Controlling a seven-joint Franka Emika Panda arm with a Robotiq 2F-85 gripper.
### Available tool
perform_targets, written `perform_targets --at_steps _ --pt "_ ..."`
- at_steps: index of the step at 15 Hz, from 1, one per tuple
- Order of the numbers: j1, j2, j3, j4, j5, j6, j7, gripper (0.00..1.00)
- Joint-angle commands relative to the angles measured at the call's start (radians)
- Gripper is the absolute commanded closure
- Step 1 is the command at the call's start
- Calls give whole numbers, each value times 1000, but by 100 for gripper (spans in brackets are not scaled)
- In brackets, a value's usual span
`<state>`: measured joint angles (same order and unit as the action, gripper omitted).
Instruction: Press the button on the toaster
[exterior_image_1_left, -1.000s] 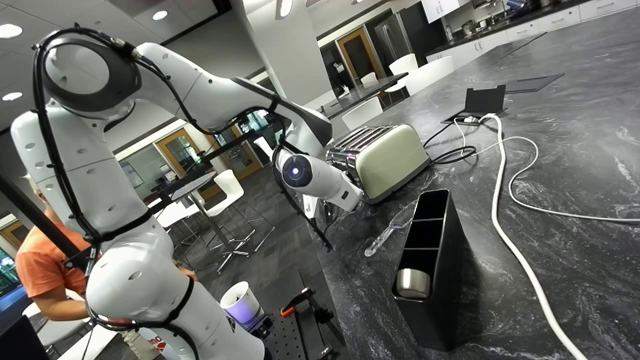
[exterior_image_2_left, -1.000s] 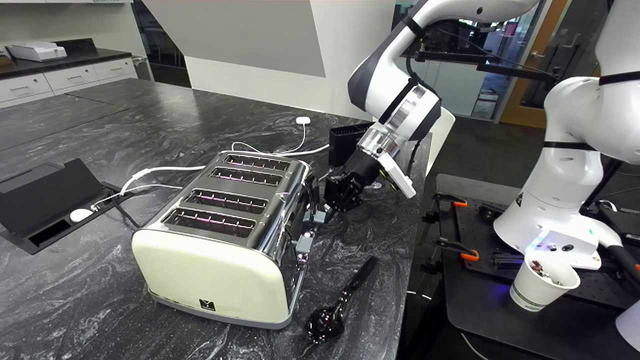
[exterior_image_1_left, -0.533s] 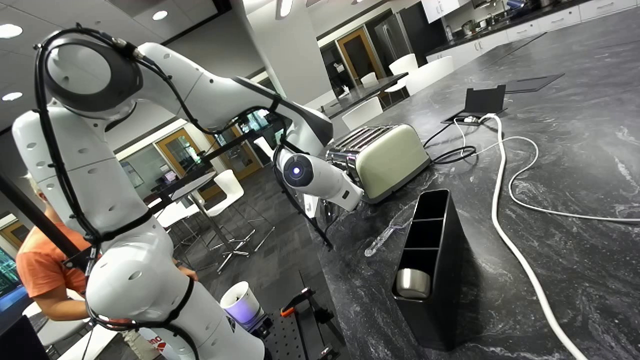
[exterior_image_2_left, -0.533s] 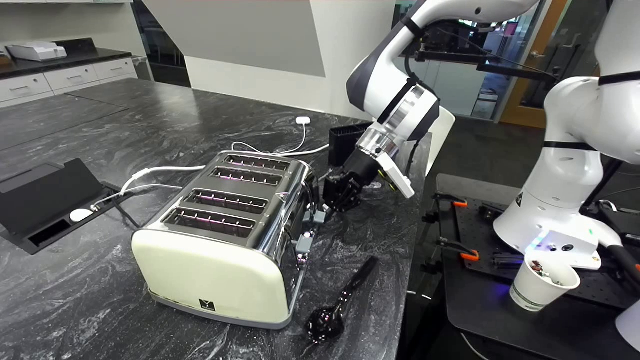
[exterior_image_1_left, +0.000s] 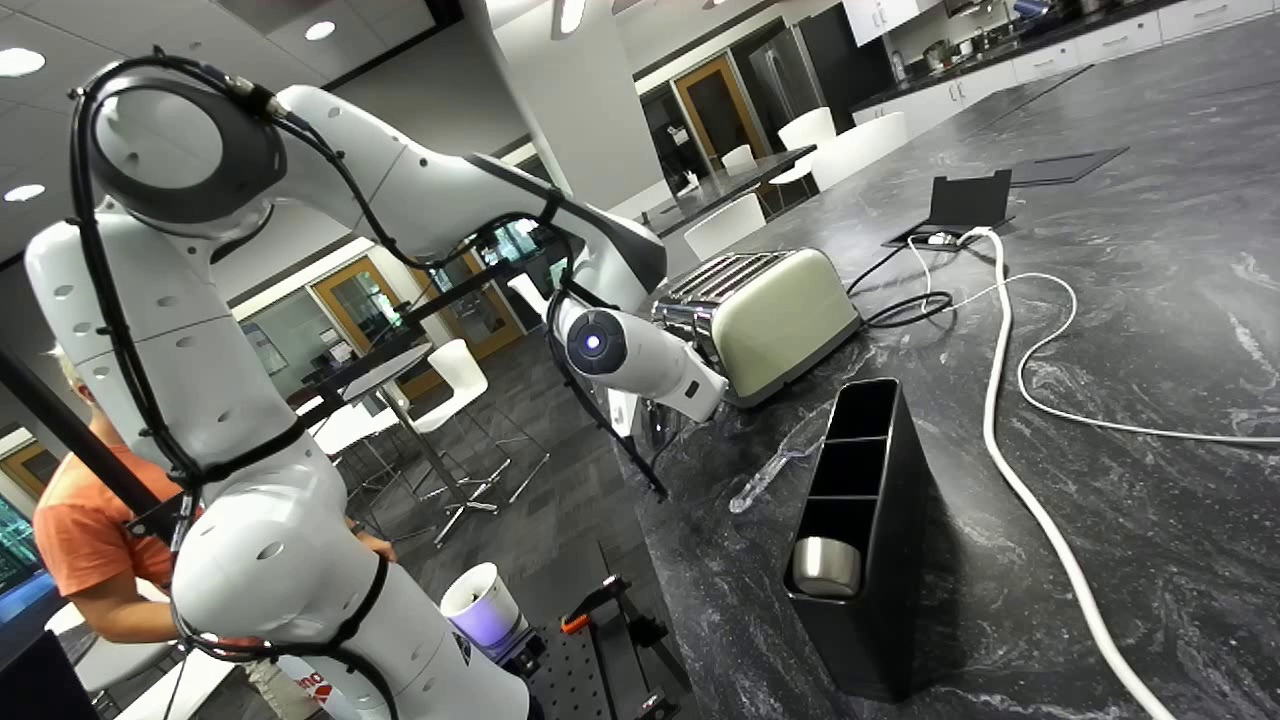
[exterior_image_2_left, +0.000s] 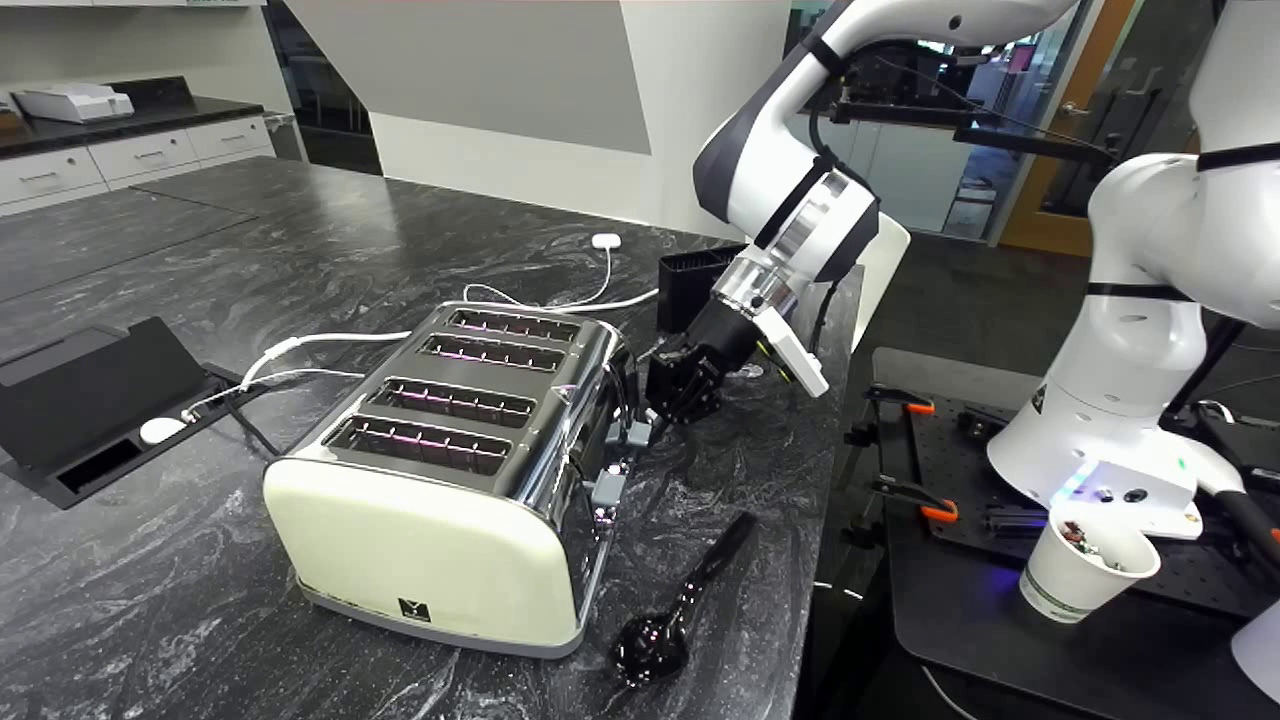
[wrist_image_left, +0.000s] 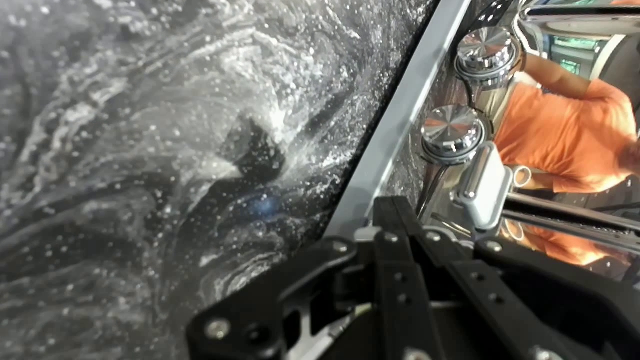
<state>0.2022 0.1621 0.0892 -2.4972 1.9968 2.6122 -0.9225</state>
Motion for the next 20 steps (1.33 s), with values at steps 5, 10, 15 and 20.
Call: perform_targets --at_steps 5,10,15,20 --pt "4 50 -11 56 119 18 -206 100" --pt "7 35 -10 36 181 39 -268 100" --pt "5 58 -15 48 224 15 -346 100" --pt "30 -93 6 -61 267 89 -352 100"
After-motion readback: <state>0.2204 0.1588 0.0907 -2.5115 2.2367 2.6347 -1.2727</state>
